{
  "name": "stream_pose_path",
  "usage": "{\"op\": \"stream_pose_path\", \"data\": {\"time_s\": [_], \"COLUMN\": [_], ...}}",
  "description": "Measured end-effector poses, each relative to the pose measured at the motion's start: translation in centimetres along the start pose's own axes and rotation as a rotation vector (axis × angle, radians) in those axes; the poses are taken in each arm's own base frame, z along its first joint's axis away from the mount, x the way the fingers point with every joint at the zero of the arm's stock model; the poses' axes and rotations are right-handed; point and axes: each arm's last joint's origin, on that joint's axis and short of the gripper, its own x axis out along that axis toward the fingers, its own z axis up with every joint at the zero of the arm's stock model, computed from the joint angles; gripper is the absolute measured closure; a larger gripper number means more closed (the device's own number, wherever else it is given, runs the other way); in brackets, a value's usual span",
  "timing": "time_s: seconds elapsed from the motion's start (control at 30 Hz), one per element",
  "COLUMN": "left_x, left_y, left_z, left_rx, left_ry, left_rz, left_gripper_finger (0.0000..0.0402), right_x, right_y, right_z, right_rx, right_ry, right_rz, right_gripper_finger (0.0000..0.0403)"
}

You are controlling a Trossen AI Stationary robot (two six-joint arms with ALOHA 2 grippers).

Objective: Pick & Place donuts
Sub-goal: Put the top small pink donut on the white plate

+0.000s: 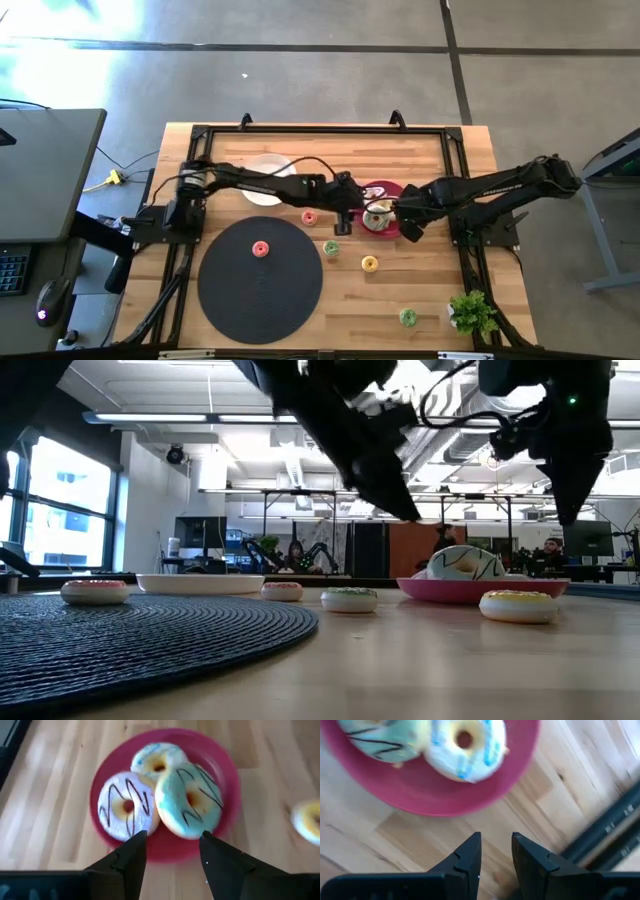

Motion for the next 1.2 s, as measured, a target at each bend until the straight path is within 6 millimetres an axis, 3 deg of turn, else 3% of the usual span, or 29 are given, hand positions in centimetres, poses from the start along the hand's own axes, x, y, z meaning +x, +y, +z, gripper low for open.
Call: {"op": "stream_pose_path", "data": {"time_s": [0.23,0.4,0.57,0.73,0.83,1.0,1.2], "left_x": [-9.3,-16.2,-20.2,-20.2,-19.5,-18.5,-17.5], "left_y": [2.0,3.6,3.8,2.3,1.0,-1.5,-3.3], "left_z": [0.0,-0.6,-3.1,-7.7,-10.8,-14.6,-16.8], "left_rx": [0.003,-0.069,-0.116,-0.168,-0.188,-0.176,-0.181], "left_ry": [0.201,0.245,0.298,0.296,0.306,0.343,0.371], "left_rz": [0.074,0.053,-0.004,-0.082,-0.153,-0.257,-0.275], "left_gripper_finger": [0.0229,0.0229,0.0229,0.0229,0.0229,0.0229,0.0229], "right_x": [-0.4,-2.4,-4.2,-4.8,-3.7,0.4,6.1], "right_y": [1.1,2.4,4.4,6.4,7.7,10.1,11.9], "right_z": [0.2,1.5,3.2,4.9,6.1,9.3,12.8], "right_rx": [-0.034,-0.079,-0.268,-0.450,-0.535,-0.590,-0.600], "right_ry": [-0.065,-0.205,-0.458,-0.712,-0.771,-0.802,-0.820], "right_rz": [0.081,0.200,0.358,0.437,0.400,0.349,0.387], "right_gripper_finger": [0.0304,0.0304,0.0304,0.0289,0.0262,0.0206,0.0175]}}
